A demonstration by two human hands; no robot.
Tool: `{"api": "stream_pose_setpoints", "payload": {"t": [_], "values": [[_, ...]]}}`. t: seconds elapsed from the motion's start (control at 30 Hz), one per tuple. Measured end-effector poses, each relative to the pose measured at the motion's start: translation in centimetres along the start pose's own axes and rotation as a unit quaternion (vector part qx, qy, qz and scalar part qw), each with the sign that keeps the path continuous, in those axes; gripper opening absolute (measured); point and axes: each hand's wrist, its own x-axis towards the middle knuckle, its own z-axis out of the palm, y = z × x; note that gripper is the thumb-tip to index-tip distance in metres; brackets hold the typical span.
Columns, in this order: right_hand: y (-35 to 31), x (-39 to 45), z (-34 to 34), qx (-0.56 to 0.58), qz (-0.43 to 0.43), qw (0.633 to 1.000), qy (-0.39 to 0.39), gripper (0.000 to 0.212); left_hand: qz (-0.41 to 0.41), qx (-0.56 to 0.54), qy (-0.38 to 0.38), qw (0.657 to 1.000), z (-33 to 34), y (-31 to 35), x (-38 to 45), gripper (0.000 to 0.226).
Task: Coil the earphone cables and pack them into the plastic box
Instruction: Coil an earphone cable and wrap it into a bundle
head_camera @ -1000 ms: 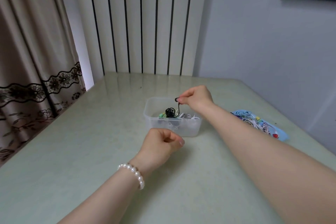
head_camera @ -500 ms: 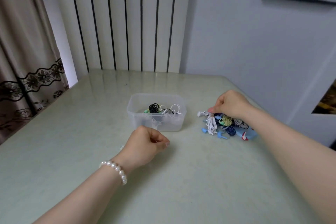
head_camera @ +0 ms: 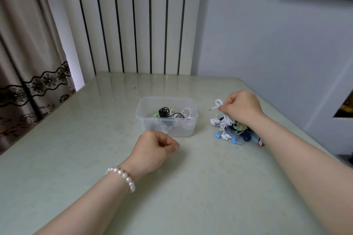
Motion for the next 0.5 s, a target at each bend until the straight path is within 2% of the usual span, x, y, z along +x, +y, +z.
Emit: {"api": "stream_pose_setpoints", "payload": {"t": [0.1, 0.17, 0.2, 0.27, 0.37, 0.5], "values": [[-1.6, -0.5, -1.5, 0.164, 0.027, 0.986, -0.028, 0.012, 0.008, -0.025, 0.018, 1.000, 0.0, 0.2, -0.1, 0.020], [-2.8, -1.4, -2.4, 0.253, 0.020, 0.963, -0.091, 0.009, 0.013, -0.060, 0.031, 0.998, 0.1, 0.4, -0.1, 0.020], [-3.3, -1.9, -2.6, 0.298, 0.017, 0.945, -0.135, 0.007, 0.014, -0.090, 0.037, 0.995, 0.1, 0.5, -0.2, 0.019], [-4.0, -2.9, -2.7, 0.375, 0.012, 0.897, -0.232, 0.016, 0.011, -0.154, 0.046, 0.987, 0.1, 0.9, -0.3, 0.016], [-4.6, -4.5, -2.1, 0.423, -0.009, 0.832, -0.358, 0.024, -0.009, -0.240, 0.038, 0.970, -0.2, 1.5, -0.3, 0.012], [-4.4, -5.9, -1.1, 0.473, -0.023, 0.764, -0.438, 0.020, -0.074, -0.343, -0.023, 0.936, -0.4, 1.9, -0.4, 0.024]]}}
